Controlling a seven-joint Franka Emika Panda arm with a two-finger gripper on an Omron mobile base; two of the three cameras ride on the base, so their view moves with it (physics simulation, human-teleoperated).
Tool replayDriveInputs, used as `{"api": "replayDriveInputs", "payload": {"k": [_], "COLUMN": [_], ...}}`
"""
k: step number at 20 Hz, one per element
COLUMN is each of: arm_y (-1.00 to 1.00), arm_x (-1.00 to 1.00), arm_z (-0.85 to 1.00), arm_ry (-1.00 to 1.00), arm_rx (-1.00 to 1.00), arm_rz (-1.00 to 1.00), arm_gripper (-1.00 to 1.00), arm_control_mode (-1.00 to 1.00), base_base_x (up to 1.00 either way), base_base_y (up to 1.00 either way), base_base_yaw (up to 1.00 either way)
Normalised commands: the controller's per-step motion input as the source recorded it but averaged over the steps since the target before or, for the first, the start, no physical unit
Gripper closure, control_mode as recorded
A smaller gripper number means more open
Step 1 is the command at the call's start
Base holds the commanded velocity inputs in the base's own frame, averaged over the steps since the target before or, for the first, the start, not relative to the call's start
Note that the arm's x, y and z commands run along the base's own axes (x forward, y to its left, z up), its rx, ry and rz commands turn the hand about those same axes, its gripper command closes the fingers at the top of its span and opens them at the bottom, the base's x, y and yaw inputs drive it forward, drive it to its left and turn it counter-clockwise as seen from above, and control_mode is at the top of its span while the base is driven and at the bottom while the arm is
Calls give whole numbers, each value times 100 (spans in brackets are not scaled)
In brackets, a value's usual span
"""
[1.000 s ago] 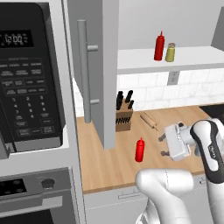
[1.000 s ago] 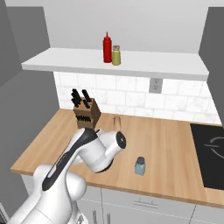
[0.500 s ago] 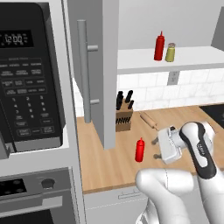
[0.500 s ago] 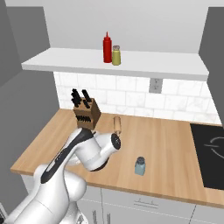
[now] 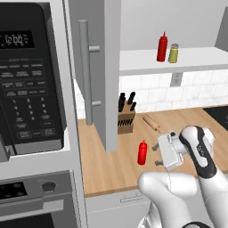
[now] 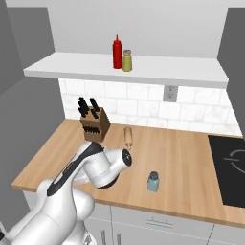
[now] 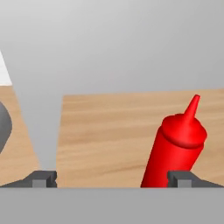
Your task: Put the shaker and condiment bottle from the counter next to their counterparts in the cabinet.
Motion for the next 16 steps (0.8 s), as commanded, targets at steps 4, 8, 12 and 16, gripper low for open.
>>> {"api": "replayDriveInputs", "payload": {"k": [4, 8, 12, 16], "arm_y": [0, 18, 24, 2], "arm_x": [30, 16, 17, 38], "arm_z": [-14, -17, -20, -26], "arm_ry": [0, 7, 8, 0], "arm_rx": [4, 10, 9, 8], "arm_rz": [1, 4, 4, 4], "arm_gripper": [-100, -100, -100, -100], "arm_control_mode": [-100, -100, -100, -100], "base_base_x": [0, 0, 0, 0], "base_base_y": [0, 0, 0, 0], "base_base_yaw": [0, 0, 0, 0]}}
